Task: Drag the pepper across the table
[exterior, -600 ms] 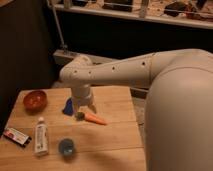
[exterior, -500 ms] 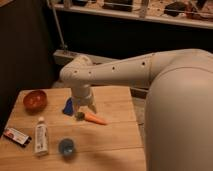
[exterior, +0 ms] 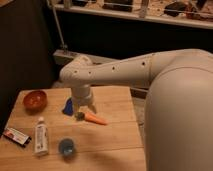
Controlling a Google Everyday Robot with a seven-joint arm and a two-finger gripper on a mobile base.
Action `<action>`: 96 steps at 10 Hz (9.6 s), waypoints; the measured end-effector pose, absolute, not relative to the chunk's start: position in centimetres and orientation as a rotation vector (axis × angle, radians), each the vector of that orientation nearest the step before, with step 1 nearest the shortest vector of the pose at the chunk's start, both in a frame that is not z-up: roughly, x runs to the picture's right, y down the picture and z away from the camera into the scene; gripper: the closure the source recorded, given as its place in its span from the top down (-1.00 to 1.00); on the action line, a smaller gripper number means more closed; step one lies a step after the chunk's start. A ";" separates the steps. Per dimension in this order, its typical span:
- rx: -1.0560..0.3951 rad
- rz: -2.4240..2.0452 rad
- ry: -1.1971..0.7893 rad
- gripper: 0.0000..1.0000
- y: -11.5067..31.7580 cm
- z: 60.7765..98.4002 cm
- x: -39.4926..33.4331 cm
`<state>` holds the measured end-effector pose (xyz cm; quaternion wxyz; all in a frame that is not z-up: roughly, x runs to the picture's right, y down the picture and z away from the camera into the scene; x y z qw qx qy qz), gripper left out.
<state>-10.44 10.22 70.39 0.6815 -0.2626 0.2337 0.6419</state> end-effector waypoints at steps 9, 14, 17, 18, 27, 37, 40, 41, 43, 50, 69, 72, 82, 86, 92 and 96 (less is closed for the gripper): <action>-0.589 1.440 0.524 0.30 10.2 70.4 -10.4; -0.589 1.440 0.524 0.30 10.2 70.4 -10.4; -0.588 1.440 0.523 0.30 10.2 70.4 -10.4; -0.585 1.440 0.521 0.30 10.1 70.3 -10.4; -0.572 0.783 0.333 0.30 3.5 71.5 -4.6; -0.682 0.660 0.074 0.30 5.0 74.9 -1.6; -0.570 0.555 0.131 0.30 8.4 76.1 -3.0; -0.555 0.542 0.140 0.30 9.0 76.1 -3.5; -0.533 0.526 0.146 0.30 10.2 76.0 -5.0; -0.564 0.510 0.121 0.30 11.1 77.5 -8.1; -0.659 0.488 0.297 0.30 13.9 83.6 -3.8; -0.666 0.513 0.316 0.30 14.4 83.2 -2.8; -0.710 0.476 0.345 0.30 17.0 84.1 -4.6; -0.703 0.451 0.367 0.30 17.1 84.8 -5.2; -0.700 0.456 0.384 0.02 16.9 85.0 -5.3; -0.699 0.455 0.390 0.02 16.8 85.0 -5.2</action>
